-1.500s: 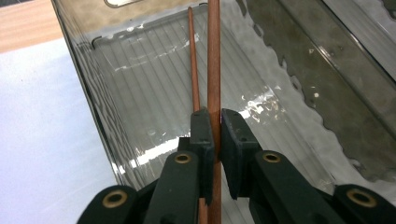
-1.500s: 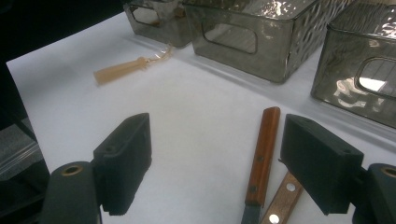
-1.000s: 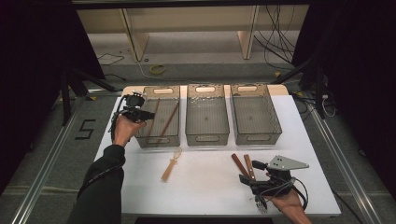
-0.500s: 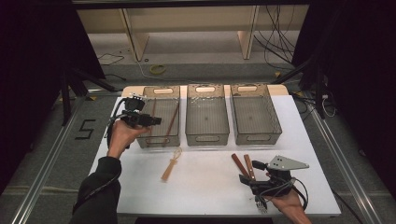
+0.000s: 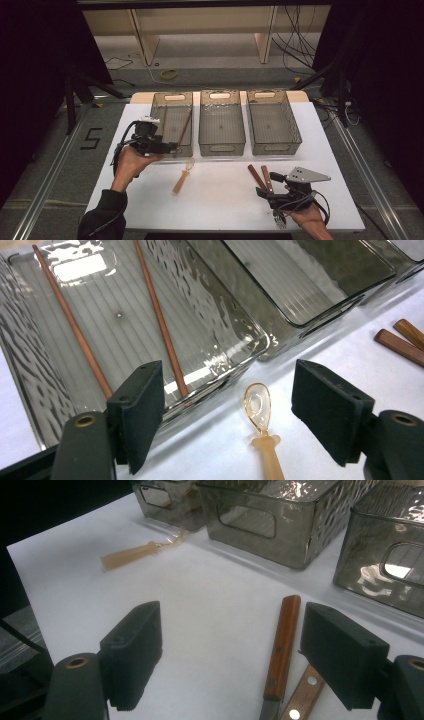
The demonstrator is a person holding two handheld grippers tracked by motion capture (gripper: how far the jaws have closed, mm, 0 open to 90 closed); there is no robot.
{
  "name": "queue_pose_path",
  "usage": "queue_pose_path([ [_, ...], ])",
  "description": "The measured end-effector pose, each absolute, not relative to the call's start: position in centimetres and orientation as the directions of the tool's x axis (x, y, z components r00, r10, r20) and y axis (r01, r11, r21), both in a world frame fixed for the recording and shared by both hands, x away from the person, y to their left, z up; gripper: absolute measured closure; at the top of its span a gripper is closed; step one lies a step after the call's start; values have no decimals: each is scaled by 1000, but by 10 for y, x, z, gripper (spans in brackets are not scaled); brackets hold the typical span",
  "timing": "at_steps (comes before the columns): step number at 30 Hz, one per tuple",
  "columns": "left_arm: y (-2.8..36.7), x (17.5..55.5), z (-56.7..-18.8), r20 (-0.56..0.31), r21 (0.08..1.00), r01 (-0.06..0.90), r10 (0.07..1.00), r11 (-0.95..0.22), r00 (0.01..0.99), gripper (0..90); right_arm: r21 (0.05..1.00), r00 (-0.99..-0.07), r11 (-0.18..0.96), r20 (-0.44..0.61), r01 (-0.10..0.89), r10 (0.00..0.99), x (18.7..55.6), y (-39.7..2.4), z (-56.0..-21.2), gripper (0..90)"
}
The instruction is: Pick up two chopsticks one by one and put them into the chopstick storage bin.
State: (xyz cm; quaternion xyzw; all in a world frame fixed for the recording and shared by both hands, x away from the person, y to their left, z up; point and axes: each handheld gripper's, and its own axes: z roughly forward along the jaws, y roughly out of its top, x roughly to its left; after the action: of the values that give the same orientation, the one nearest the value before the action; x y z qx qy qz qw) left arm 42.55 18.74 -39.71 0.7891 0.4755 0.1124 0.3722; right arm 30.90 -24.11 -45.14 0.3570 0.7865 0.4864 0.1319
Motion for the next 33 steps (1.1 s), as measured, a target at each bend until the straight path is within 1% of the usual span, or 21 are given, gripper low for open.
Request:
queue_pose_path([
  [4,184,420,-398,-174,691,666,830,-281,530,251,861,-709,266,143,433,691,309,-242,-451,255],
  [15,174,411,-412,-152,666,669,818,-329,554,209,862,-710,265,143,432,690,309,-243,-451,255],
  [33,164,399,-431,-131,615,694,819,-374,558,198,861,-710,263,149,435,688,311,-243,-452,255],
])
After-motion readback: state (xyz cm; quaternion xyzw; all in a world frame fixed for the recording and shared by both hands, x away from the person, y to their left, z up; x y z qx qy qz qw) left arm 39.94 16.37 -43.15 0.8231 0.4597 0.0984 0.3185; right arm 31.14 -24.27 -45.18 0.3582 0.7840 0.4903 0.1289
